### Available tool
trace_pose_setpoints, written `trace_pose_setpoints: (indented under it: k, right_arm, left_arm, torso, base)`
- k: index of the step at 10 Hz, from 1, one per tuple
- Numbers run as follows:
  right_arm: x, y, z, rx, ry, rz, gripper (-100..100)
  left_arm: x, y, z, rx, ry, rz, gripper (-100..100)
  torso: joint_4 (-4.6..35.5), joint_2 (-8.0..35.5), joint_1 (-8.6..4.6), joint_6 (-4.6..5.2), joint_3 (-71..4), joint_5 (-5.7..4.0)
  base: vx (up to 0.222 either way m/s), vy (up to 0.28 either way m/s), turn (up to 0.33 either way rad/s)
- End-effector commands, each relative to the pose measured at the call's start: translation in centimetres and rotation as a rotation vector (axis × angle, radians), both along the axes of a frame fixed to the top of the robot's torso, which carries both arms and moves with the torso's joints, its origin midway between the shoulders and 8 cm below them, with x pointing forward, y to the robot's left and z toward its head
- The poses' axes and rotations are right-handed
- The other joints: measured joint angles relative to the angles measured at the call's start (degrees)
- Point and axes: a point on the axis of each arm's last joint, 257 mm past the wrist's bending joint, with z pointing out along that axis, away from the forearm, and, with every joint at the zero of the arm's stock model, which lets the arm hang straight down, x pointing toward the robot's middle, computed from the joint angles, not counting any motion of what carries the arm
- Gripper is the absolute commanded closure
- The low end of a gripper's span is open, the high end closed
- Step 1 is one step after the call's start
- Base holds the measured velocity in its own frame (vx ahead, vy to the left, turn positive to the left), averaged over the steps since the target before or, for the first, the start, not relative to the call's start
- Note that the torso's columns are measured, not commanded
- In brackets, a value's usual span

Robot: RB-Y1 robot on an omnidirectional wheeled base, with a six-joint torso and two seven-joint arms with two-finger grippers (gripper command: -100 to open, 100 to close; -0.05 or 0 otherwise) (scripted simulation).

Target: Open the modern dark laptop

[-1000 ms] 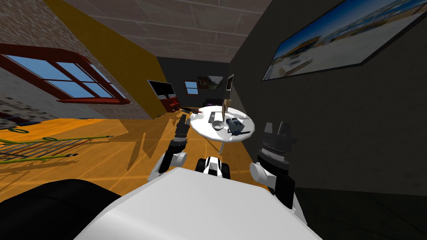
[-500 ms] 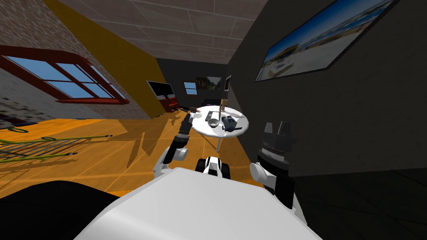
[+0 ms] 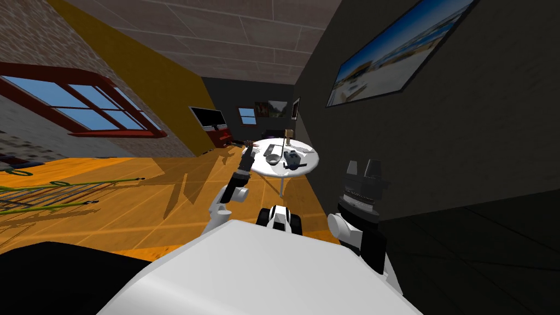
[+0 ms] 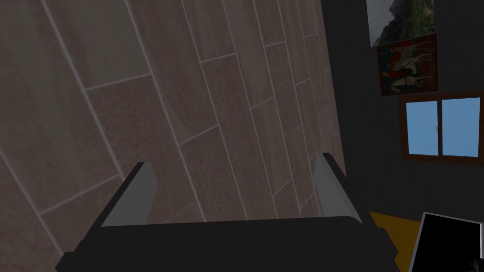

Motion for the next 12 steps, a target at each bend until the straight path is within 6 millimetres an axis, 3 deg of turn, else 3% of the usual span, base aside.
trace_pose_setpoints:
  k: [1,2,6,7,10,12]
  right_arm:
    - [0.0,0.0,0.0,0.0,0.0,0.0,0]
    - [0.0,0.0,0.0,0.0,0.0,0.0,0]
    - [0.0,0.0,0.0,0.0,0.0,0.0,0]
    - [0.0,0.0,0.0,0.0,0.0,0.0,0]
    - [0.0,0.0,0.0,0.0,0.0,0.0,0]
    - [0.0,0.0,0.0,0.0,0.0,0.0,0]
  left_arm:
    - [2.4,0.3,0.1,-0.009,0.02,-0.004,-100]
    - [2.5,0.2,0.4,-0.008,0.014,-0.007,-100]
    - [6.7,1.0,0.5,-0.024,0.06,-0.005,-100]
    - [6.7,0.8,1.2,-0.024,0.047,-0.01,-100]
    - [10.1,2.2,0.6,-0.027,0.107,0.004,-100]
    - [11.3,2.7,0.8,-0.025,0.121,0.008,-100]
  torso:
    - [0.02,0.06,-0.24,0.01,0.05,-0.07]
    - [0.02,0.06,-0.32,0.0,0.05,-0.11]
    - [0.02,0.05,-0.34,0.01,0.05,-0.11]
    - [0.0,-0.02,-0.28,0.0,0.0,-0.1]
    - [0.02,0.07,-0.13,0.0,0.05,-0.03]
    - [0.01,0.02,-0.13,-0.02,0.02,-0.06]
  base:
    - [-0.03,-0.204,-0.044]
    - [-0.03,-0.142,-0.008]
    - [-0.034,-0.182,-0.053]
    - [-0.004,-0.132,-0.012]
    - [-0.008,-0.143,-0.069]
    - [0.006,-0.104,-0.033]
